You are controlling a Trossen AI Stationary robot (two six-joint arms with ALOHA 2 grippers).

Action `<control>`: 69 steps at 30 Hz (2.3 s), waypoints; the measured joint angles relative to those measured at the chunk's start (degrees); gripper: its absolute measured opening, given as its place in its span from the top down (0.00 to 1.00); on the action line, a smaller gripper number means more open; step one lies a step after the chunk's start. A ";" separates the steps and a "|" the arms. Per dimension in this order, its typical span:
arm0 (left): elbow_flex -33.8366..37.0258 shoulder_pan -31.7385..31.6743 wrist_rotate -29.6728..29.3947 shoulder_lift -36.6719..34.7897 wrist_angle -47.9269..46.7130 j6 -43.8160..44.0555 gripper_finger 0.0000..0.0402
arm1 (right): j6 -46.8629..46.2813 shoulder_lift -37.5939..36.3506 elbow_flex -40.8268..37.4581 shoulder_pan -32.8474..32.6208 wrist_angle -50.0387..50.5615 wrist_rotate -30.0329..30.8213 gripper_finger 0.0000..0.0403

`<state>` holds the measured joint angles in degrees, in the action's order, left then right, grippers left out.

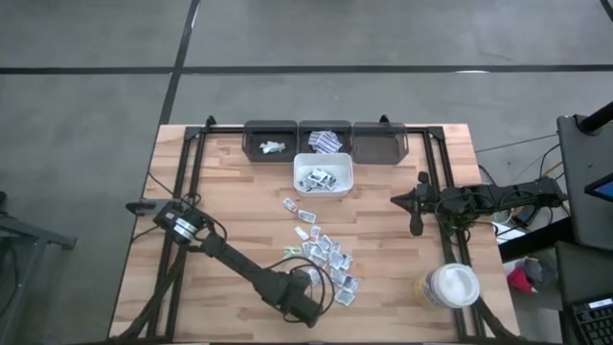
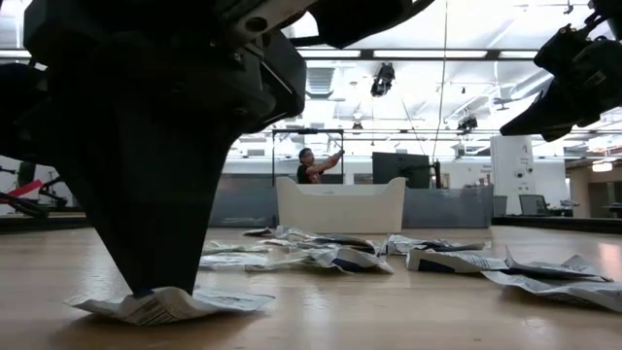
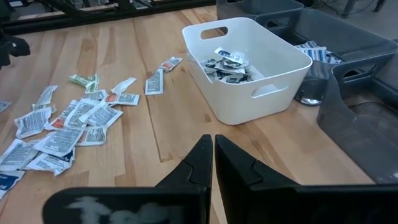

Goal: Pick & Place First Aid Supplies
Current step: Put the blue alcohol pad into the white bin

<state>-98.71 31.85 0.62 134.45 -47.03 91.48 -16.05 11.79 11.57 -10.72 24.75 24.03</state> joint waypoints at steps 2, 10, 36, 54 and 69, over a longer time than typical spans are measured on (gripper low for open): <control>0.23 -0.01 0.05 -0.04 0.02 0.05 0.97 | 0.00 0.00 -0.01 -0.02 0.02 0.00 0.96; 0.23 -0.65 -1.31 -0.21 -10.98 0.03 0.99 | 0.00 0.00 0.00 -0.02 0.04 0.00 0.96; -13.10 -2.00 -10.59 0.20 -27.37 0.05 0.80 | 0.00 0.00 -0.02 -0.02 0.07 0.00 0.96; -13.30 -2.00 -10.76 0.20 -28.28 1.71 0.63 | 0.00 0.00 -0.02 0.00 0.06 0.00 0.96; -6.48 -2.85 -8.87 -0.08 -23.13 1.84 0.63 | 0.00 -0.02 -0.02 -0.02 0.04 0.00 0.96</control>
<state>-105.19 29.00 -8.26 134.37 -70.17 93.31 -16.05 11.77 11.55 -10.74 24.80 24.03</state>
